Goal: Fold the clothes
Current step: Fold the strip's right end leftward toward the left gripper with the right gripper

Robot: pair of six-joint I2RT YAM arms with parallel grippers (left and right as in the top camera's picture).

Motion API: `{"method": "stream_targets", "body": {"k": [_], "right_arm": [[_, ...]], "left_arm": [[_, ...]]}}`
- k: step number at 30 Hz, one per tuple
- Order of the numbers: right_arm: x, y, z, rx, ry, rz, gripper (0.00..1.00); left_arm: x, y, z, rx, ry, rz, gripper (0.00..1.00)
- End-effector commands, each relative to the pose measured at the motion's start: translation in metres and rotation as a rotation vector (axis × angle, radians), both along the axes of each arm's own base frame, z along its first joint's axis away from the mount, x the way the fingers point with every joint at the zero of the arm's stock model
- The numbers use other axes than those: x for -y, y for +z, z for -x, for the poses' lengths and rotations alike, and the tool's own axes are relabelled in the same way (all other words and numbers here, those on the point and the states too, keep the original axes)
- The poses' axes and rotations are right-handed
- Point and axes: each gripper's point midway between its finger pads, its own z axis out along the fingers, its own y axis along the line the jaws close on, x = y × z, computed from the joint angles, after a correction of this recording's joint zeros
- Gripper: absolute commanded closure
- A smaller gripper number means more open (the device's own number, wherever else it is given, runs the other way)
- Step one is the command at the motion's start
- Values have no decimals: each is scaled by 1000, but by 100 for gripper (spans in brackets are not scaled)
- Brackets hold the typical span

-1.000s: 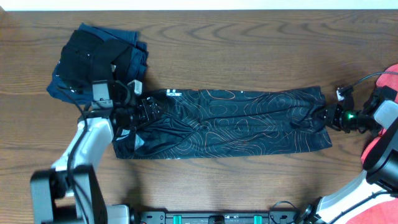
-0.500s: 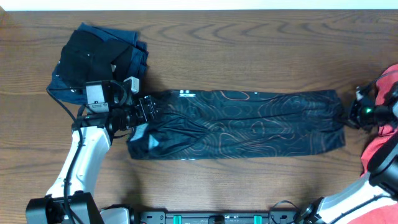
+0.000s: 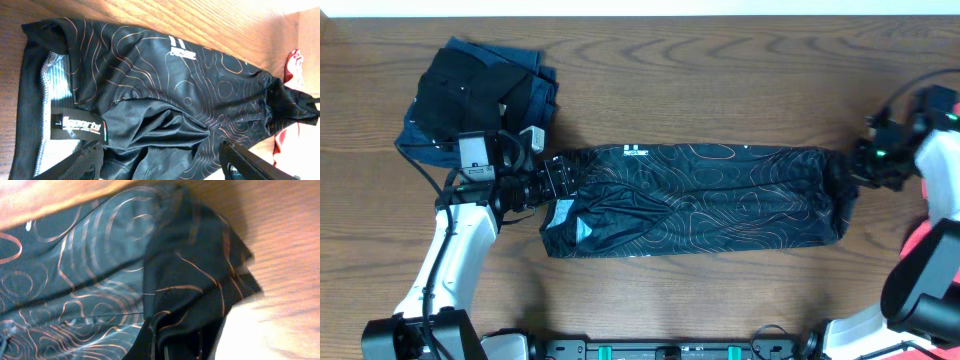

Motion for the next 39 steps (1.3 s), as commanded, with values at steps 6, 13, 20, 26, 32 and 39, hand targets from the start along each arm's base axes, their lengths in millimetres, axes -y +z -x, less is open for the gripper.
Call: {"method": "stream_targets", "body": {"k": [6, 13, 20, 26, 32, 39], "right_arm": [[-66, -5, 4, -75, 189, 128, 99], [-101, -23, 22, -124, 297, 157, 88], [-105, -17, 18, -96, 282, 148, 63], [-75, 5, 4, -19, 74, 130, 71], [-24, -7, -3, -16, -154, 68, 98], [-24, -48, -11, -23, -176, 1, 99]], "left_arm": [[-1, 3, 1, 10, -2, -8, 24], [-1, 2, 2, 3, -2, -7, 24], [-1, 2, 3, 0, -3, -7, 24], [-1, 2, 3, -1, -2, -7, 23], [-1, 2, 3, 0, -2, -7, 23], [-1, 2, 3, 0, -2, -7, 23]]}}
